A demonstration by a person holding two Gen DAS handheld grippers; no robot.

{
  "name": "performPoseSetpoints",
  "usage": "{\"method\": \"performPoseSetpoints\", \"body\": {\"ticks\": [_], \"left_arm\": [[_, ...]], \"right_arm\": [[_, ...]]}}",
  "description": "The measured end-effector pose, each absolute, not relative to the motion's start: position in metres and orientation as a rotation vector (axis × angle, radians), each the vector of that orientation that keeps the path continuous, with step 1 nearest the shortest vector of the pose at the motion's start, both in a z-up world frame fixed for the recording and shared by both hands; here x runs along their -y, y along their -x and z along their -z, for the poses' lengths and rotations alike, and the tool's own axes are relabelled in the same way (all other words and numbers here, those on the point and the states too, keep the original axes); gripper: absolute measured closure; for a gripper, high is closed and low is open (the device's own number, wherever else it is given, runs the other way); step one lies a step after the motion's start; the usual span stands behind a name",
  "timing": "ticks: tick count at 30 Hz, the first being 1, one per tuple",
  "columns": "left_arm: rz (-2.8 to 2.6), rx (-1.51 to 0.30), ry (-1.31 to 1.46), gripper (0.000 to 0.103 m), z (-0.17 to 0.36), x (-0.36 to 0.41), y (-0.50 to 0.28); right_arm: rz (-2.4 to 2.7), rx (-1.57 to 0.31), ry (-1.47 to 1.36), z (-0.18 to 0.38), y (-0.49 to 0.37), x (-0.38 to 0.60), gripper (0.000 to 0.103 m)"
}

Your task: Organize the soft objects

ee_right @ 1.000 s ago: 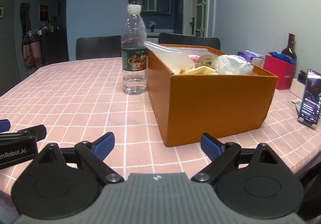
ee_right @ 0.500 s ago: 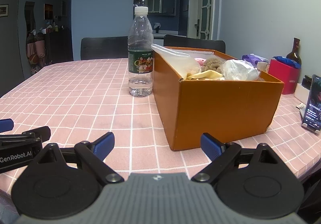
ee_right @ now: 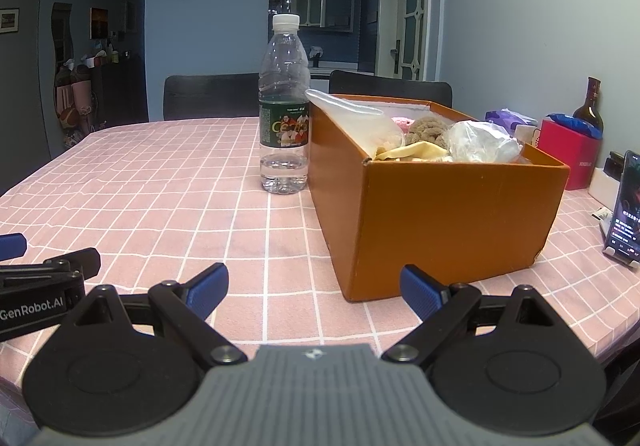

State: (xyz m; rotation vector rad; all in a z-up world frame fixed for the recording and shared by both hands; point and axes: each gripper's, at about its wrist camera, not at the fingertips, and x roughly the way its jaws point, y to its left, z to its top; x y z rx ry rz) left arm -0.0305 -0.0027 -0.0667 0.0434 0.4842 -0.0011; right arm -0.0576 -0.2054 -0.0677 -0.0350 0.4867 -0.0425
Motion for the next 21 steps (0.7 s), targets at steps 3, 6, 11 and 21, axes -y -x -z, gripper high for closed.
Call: {"method": "performPoseSetpoints", "body": {"ticks": [3,6,11,21], "left_arm": [[0.001,-0.485,-0.043,0.005,0.0665,0.0024,0.0306],[0.000,-0.484,-0.044,0.005,0.0665,0.0024,0.0306],[-0.003,-0.482,-0.042,0.005,0.0656,0.0015,0.0329],[-0.005,-0.482,-0.040,0.005,0.0656,0.0004,0.0327]], "right_arm": [[0.043,-0.486,0.034,0.0681,0.0574,0.2057,0.012],[0.042,-0.487,0.034,0.0682,0.0576,0.2055,0.012],[0.041,-0.488,0.033,0.0685,0.0576,0.2060,0.012],[0.040,-0.492,0.029,0.0695,0.0576,0.2070,0.012]]}}
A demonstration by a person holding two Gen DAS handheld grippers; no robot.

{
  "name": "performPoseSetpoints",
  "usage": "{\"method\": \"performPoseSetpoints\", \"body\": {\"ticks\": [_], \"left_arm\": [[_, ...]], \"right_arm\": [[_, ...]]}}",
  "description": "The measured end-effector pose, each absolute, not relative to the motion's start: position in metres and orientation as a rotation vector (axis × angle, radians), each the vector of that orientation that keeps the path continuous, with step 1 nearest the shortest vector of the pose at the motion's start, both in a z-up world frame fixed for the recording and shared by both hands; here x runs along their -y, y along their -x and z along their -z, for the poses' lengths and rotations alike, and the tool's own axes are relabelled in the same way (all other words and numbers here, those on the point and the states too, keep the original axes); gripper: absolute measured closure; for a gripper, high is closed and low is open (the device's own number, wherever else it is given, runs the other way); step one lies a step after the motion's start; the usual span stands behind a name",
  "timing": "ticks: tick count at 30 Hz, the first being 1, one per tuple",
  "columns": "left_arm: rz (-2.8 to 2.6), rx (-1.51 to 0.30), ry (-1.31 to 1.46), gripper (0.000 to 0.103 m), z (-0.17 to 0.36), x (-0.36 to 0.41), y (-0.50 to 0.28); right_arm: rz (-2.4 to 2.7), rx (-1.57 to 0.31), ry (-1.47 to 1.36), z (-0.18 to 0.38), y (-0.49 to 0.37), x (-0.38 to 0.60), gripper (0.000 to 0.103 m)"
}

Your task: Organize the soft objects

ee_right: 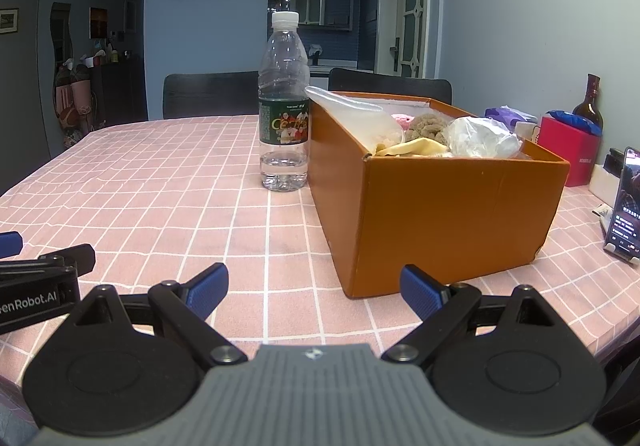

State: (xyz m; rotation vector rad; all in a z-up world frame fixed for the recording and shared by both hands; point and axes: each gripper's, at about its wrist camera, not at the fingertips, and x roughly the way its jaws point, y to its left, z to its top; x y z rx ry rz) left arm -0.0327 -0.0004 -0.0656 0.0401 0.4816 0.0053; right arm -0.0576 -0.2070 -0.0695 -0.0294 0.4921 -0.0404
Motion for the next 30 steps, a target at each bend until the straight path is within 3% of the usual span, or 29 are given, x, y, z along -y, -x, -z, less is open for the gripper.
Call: {"method": "performPoseSetpoints", "body": {"ticks": [30], "left_arm": [[-0.016,-0.475,-0.042,0.005,0.0631,0.0038,0.0355]], "right_arm": [[0.026,-0.506,0.019,0.0725,0.0568,0.2068,0.012]]}}
